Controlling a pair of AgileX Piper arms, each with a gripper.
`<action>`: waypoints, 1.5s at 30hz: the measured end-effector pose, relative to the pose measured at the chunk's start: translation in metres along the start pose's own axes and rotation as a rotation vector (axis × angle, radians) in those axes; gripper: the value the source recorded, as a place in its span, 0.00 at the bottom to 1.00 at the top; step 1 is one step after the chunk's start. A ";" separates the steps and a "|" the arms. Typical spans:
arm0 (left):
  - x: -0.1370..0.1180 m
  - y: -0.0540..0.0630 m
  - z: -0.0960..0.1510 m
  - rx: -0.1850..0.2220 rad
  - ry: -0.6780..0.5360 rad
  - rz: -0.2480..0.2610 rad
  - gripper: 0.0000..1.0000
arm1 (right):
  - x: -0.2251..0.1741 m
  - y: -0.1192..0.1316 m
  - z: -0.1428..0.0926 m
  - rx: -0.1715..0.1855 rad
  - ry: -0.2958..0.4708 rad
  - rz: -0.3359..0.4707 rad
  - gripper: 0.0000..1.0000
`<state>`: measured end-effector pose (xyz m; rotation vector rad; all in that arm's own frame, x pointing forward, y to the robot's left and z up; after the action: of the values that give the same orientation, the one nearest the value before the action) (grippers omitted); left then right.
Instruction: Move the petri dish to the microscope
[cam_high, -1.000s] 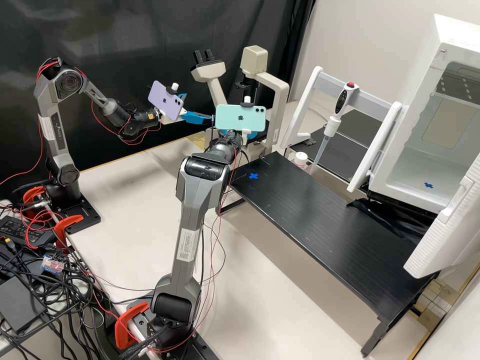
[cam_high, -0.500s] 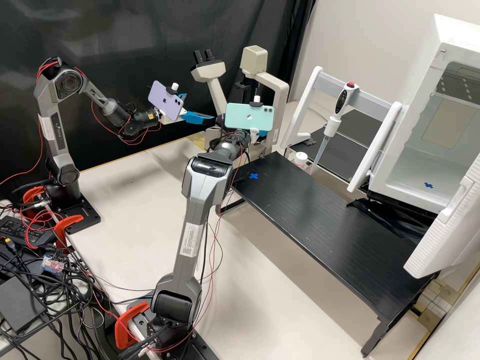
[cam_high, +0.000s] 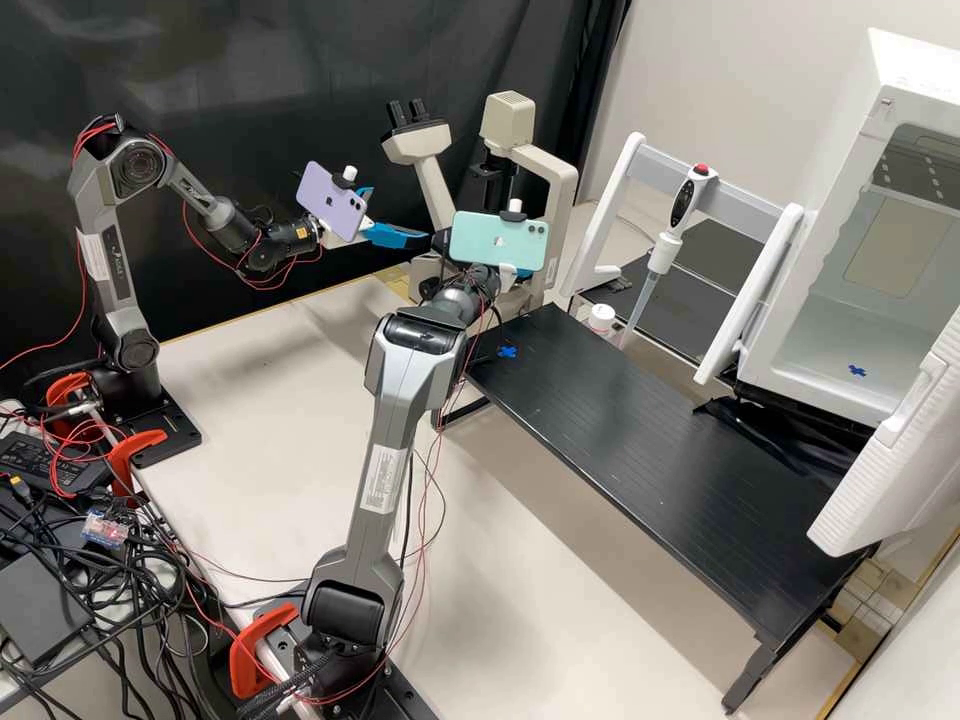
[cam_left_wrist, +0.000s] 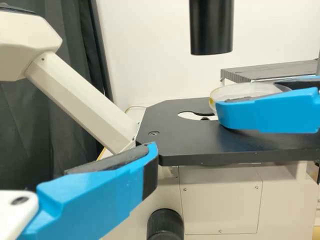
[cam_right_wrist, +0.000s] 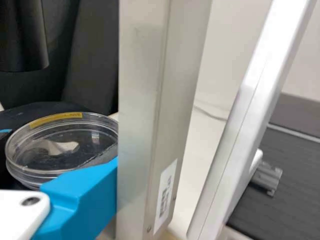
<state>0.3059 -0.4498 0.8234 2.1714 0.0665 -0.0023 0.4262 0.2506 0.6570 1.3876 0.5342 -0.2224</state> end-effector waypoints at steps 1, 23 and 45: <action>0.000 0.000 0.000 0.000 0.000 0.000 1.00 | -0.002 0.001 -0.002 0.004 0.006 0.001 0.00; 0.000 0.000 0.000 0.000 0.000 0.000 1.00 | -0.012 0.009 -0.023 0.010 0.049 -0.072 0.00; 0.000 0.000 0.000 0.000 0.000 0.000 1.00 | 0.016 -0.004 -0.031 0.012 0.073 -0.092 0.00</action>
<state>0.3059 -0.4498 0.8234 2.1714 0.0665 -0.0023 0.4313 0.2820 0.6428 1.3888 0.6591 -0.2498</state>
